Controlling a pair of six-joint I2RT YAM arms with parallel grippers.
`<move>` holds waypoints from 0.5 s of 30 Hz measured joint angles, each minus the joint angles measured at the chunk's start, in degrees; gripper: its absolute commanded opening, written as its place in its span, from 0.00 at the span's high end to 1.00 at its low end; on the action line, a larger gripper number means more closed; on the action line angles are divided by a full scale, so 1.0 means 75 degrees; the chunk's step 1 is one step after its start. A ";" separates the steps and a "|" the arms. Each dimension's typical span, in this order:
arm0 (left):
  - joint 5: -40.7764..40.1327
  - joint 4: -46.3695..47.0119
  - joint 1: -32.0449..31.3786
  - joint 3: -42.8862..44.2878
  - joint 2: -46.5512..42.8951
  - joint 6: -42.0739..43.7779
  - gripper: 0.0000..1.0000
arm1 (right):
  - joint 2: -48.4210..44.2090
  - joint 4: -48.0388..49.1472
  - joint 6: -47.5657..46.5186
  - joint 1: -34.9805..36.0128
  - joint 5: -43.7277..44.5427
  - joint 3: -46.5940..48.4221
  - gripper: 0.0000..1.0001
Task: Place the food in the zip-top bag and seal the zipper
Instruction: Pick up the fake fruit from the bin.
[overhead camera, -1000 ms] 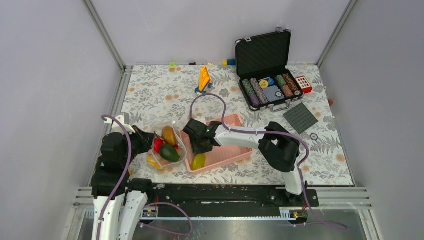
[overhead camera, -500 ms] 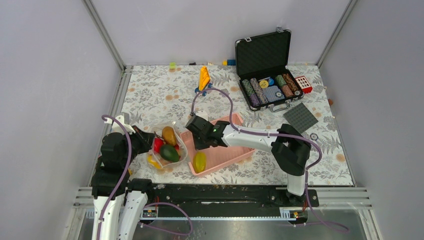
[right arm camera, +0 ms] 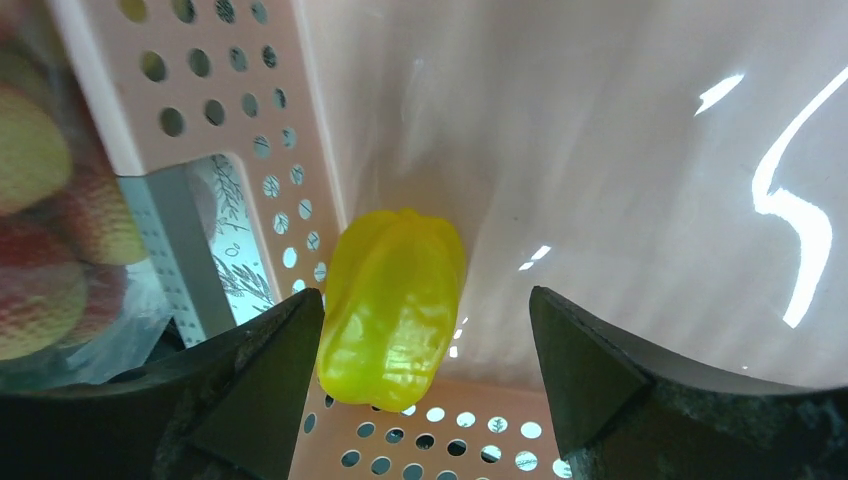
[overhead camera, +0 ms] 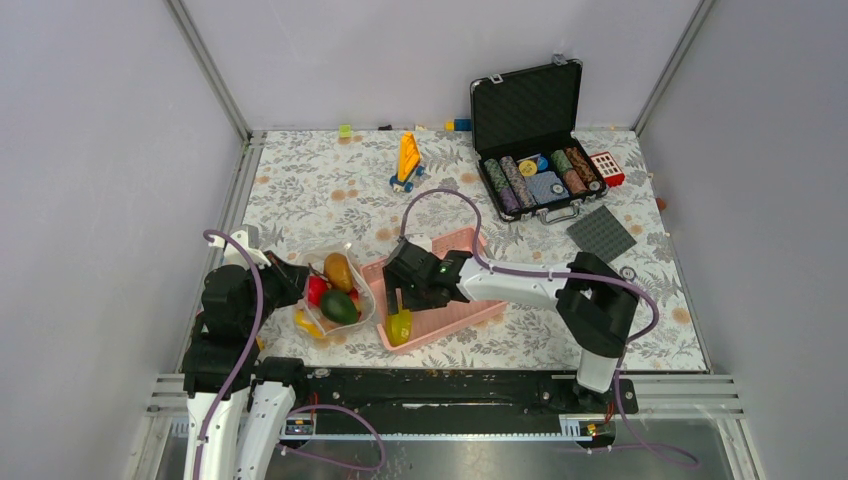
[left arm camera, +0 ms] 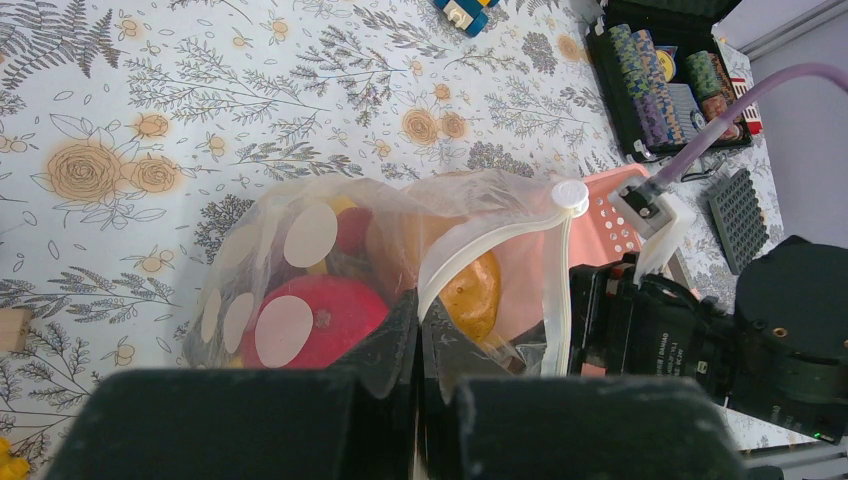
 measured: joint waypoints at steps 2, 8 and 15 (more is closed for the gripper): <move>-0.0003 -0.0003 0.0000 0.0000 0.0000 0.0000 1.00 | 0.0017 0.0050 0.0230 0.0009 -0.0157 -0.0146 0.16; -0.0003 -0.0003 0.0000 0.0000 0.0000 0.0000 1.00 | 0.0131 0.0487 0.0749 0.0137 -0.0530 -0.0248 0.17; 0.0000 -0.0003 0.0000 0.0000 0.0000 0.0000 1.00 | 0.0373 0.1163 0.1276 0.0195 -0.1008 -0.0466 0.32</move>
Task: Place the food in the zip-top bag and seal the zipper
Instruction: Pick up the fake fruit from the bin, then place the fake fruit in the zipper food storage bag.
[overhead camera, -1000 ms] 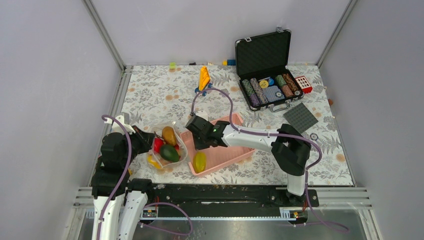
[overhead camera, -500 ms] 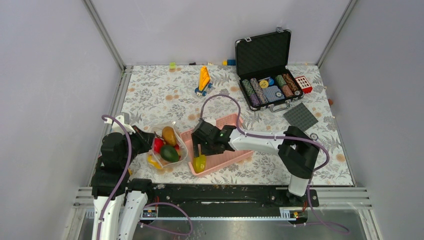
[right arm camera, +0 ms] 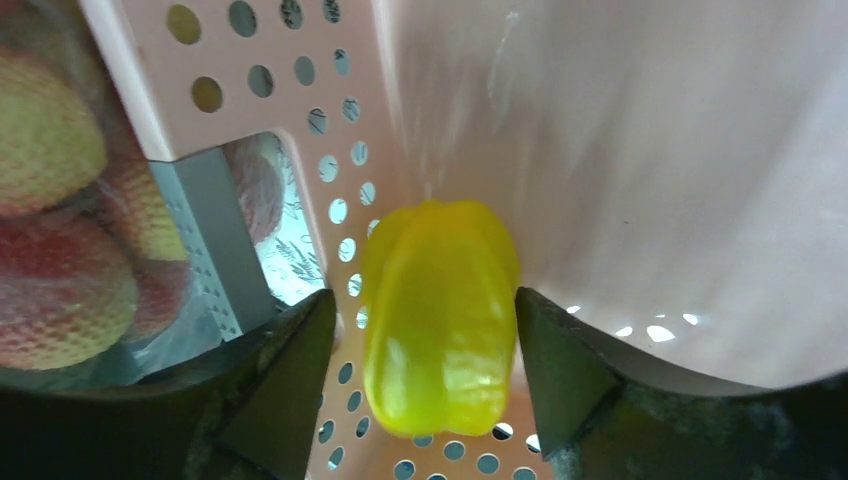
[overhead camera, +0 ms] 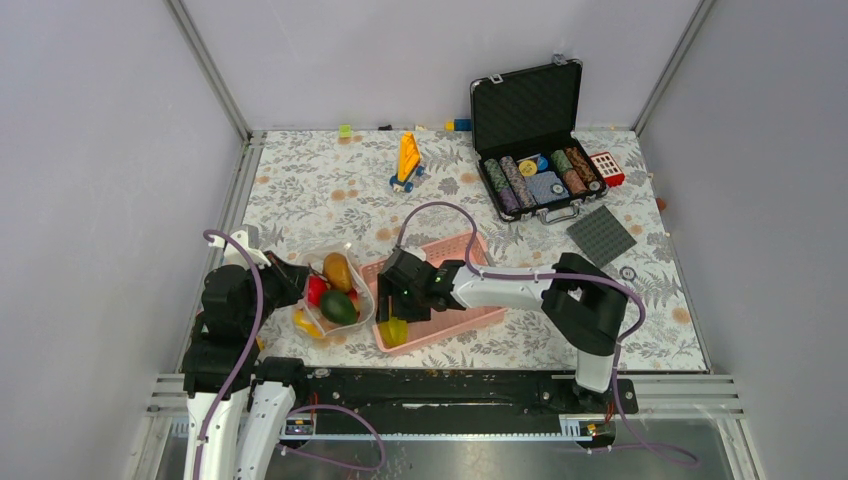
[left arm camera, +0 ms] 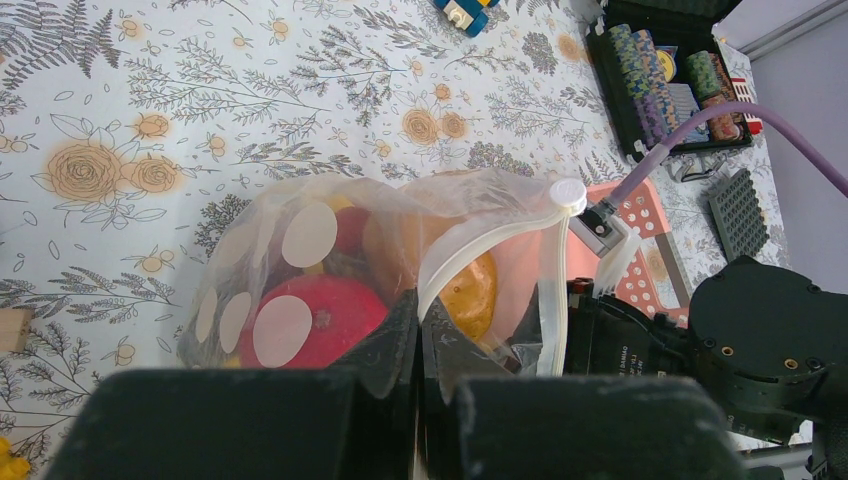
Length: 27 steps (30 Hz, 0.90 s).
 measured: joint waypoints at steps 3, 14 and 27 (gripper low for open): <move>0.0000 0.0000 0.0000 0.0000 0.0000 0.0000 1.00 | 0.0015 0.0137 0.0047 0.0003 -0.0114 0.0000 0.47; -0.0003 0.0000 0.0000 0.0000 0.0000 0.0000 1.00 | -0.0201 0.0425 -0.0172 0.0006 0.0268 -0.0323 0.89; 0.0003 0.0000 0.0000 0.0000 0.0000 0.0000 1.00 | -0.2498 0.1807 -0.1612 0.0006 0.1591 -0.1349 0.92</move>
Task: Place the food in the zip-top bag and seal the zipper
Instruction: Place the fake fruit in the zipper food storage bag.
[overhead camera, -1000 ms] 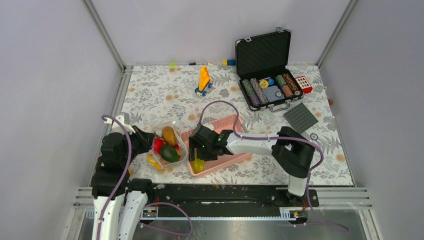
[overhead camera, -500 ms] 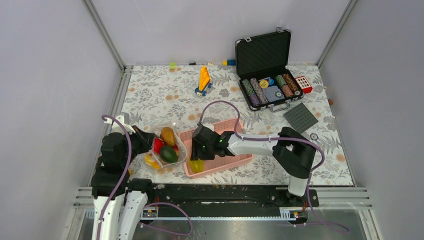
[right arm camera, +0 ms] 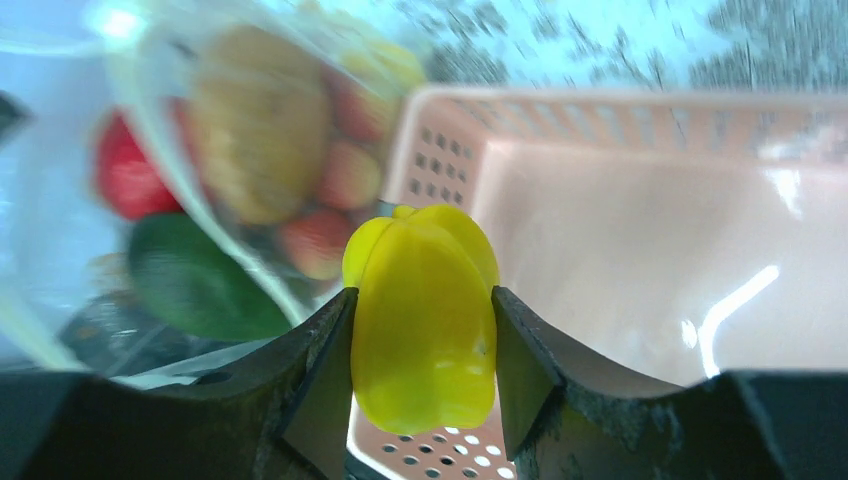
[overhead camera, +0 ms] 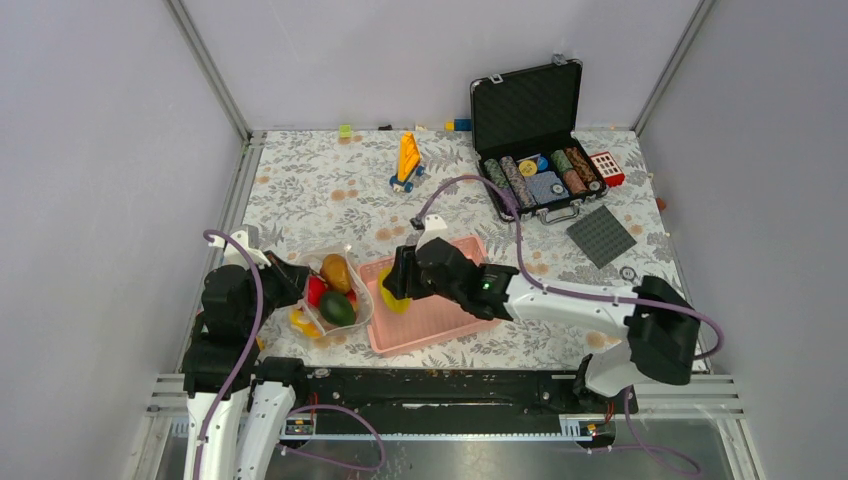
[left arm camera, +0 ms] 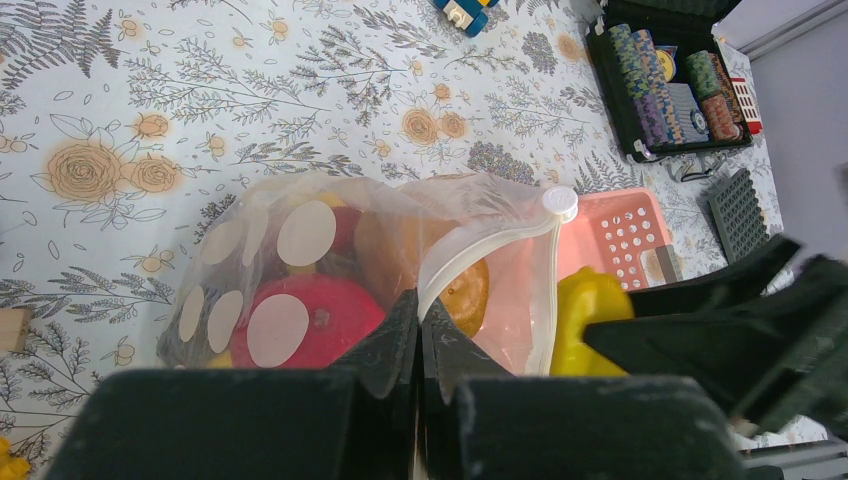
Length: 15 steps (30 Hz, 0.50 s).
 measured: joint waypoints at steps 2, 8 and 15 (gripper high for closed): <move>0.0000 0.0000 0.0000 0.0000 -0.0003 0.0000 1.00 | -0.0323 0.0469 -0.0385 0.0000 -0.0012 -0.0064 0.93; -0.0003 0.0000 0.0000 0.0000 -0.0006 0.0000 1.00 | -0.0638 0.2055 -0.1274 0.0012 -0.0396 -0.0047 0.95; -0.0003 0.0000 0.0000 0.0000 -0.0009 -0.0003 1.00 | 0.0137 0.3430 -0.1609 0.0321 -0.1070 0.0796 0.96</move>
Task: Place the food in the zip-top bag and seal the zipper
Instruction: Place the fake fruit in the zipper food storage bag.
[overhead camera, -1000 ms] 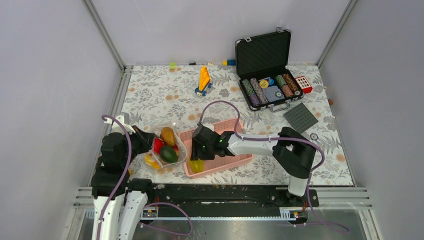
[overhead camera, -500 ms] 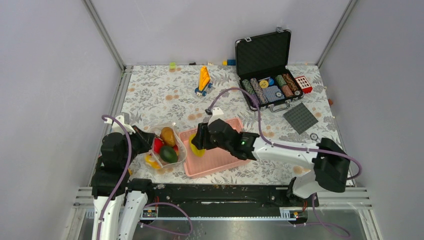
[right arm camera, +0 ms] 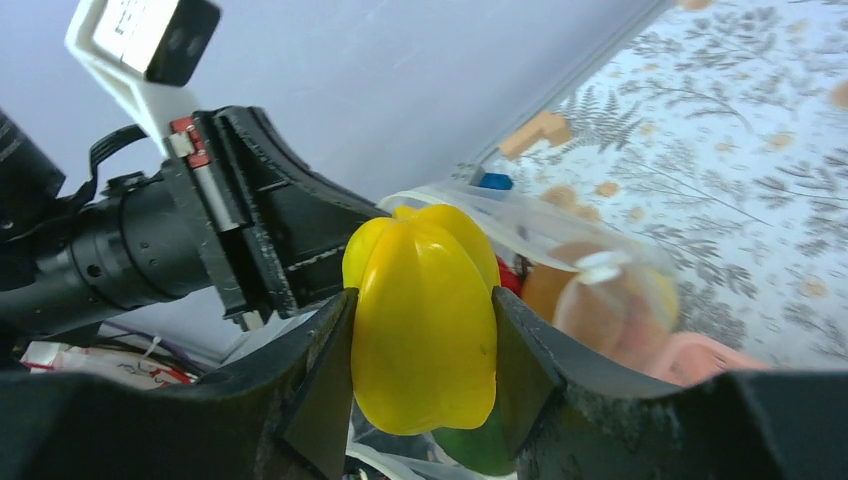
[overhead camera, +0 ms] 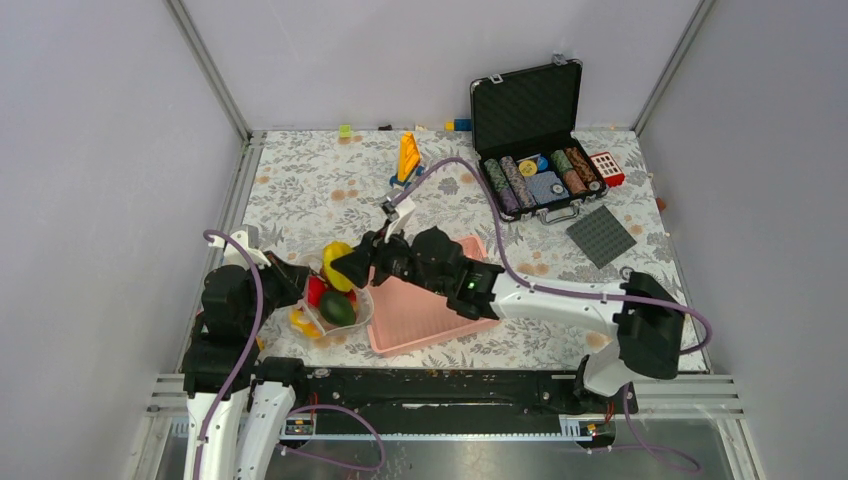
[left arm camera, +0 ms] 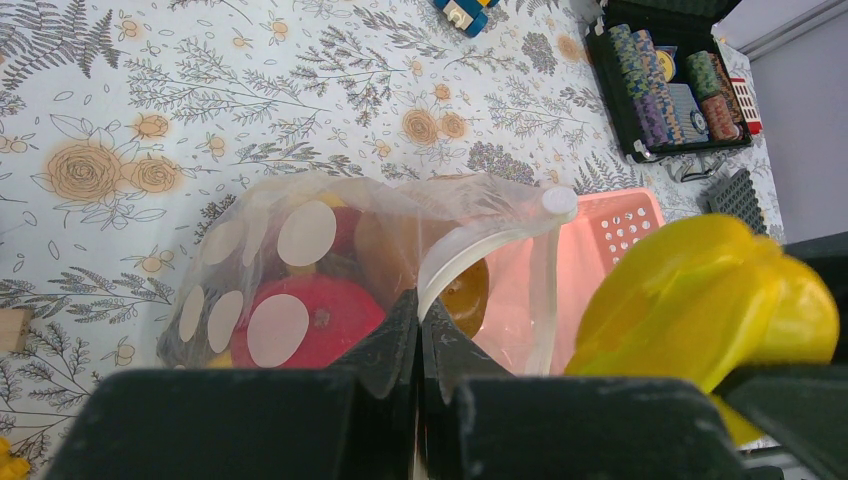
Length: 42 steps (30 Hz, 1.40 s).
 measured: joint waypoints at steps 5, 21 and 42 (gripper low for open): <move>0.0003 0.0003 0.0000 0.0000 -0.0006 0.0000 1.00 | 0.0670 0.0758 -0.0058 0.0294 -0.0166 0.0131 0.96; -0.0096 0.0055 0.0087 0.0000 -0.0090 0.0029 1.00 | 0.1781 0.2445 -0.0705 0.0554 0.0612 0.0026 0.96; 0.0070 0.0052 0.0143 0.0000 -0.0090 0.0026 1.00 | 0.2014 0.0513 -0.1682 0.1087 0.1247 0.0533 0.80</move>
